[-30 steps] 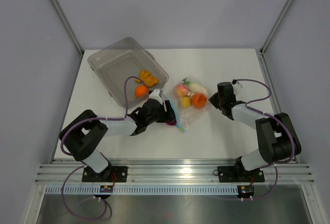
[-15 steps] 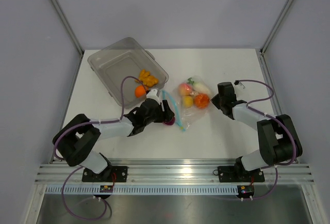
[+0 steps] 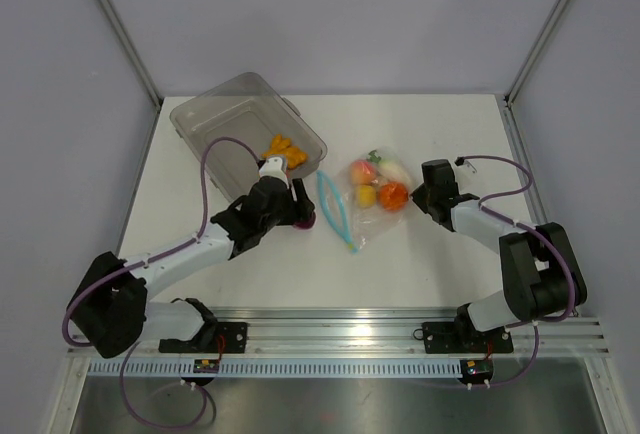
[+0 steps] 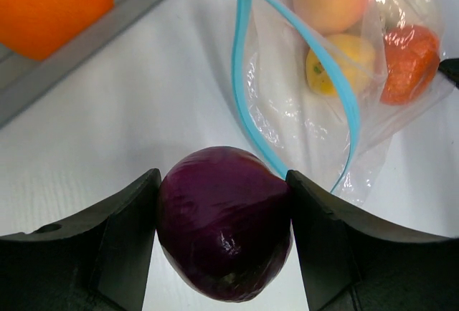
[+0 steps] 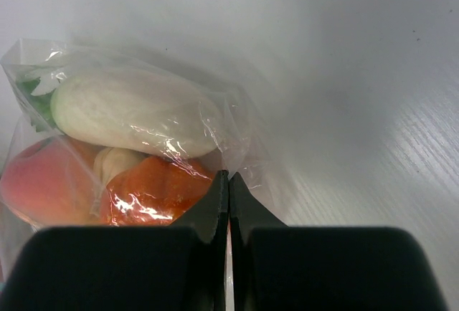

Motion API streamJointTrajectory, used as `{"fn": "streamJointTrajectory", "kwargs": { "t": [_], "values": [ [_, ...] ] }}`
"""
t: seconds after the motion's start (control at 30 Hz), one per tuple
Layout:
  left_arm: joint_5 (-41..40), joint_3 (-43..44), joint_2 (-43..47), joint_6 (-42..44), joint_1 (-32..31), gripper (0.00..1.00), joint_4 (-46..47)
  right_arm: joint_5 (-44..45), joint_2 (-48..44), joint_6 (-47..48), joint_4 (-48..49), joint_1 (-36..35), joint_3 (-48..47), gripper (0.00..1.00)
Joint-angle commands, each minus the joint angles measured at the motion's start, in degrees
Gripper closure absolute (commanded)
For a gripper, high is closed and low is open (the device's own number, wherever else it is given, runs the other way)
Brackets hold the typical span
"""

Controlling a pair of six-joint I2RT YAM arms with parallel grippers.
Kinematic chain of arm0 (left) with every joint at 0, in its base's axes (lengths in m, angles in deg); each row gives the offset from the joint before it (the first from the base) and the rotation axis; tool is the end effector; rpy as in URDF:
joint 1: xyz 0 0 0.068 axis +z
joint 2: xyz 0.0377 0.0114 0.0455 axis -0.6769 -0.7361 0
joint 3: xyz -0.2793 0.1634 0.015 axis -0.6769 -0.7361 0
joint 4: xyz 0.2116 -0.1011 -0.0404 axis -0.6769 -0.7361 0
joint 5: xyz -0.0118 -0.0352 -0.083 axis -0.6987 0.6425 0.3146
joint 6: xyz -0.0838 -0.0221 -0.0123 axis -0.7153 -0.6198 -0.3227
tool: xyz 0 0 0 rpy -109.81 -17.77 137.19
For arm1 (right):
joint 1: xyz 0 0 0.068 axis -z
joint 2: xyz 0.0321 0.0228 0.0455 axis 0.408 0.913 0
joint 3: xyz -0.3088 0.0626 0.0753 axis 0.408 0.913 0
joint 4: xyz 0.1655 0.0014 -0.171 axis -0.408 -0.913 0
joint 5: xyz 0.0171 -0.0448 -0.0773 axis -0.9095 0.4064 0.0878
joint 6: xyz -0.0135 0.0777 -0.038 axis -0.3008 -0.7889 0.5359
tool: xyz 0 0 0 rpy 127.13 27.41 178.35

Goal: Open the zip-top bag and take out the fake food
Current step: Pick up the fake fruit from the zipper food storage bag.

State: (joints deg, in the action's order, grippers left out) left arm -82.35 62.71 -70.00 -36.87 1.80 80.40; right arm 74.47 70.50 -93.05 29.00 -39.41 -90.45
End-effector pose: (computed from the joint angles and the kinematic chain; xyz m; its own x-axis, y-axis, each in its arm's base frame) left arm 0.2119 -0.1611 0.2608 -0.6523 -0.2007 -0.7309 0.1510 0.9106 -0.3848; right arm 0.2867 0.0550 0.2123 -0.4542 0.6780 -0.5779 0.5287 0.7273 0.4376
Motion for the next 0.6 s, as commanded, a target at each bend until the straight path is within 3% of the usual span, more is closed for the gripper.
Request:
{"fn": "streamJointTrajectory", "kwargs": {
  "t": [0.0, 0.23, 0.57],
  "values": [
    [0.3, 5.5, 2.8, 2.0, 3.3, 0.40, -3.7, 1.5, -1.0, -0.2, -0.2, 0.4, -2.2, 1.00],
    [5.0, 13.0, 2.7, 2.1, 12.4, 0.40, -8.4, 1.3, -0.2, -0.1, -0.1, 0.4, -2.2, 1.00],
    [4.3, 25.5, -4.6, 2.1, 20.5, 0.41, -15.3, 0.9, 1.0, 0.3, -0.4, 0.3, -2.8, 1.00]
  ]
}}
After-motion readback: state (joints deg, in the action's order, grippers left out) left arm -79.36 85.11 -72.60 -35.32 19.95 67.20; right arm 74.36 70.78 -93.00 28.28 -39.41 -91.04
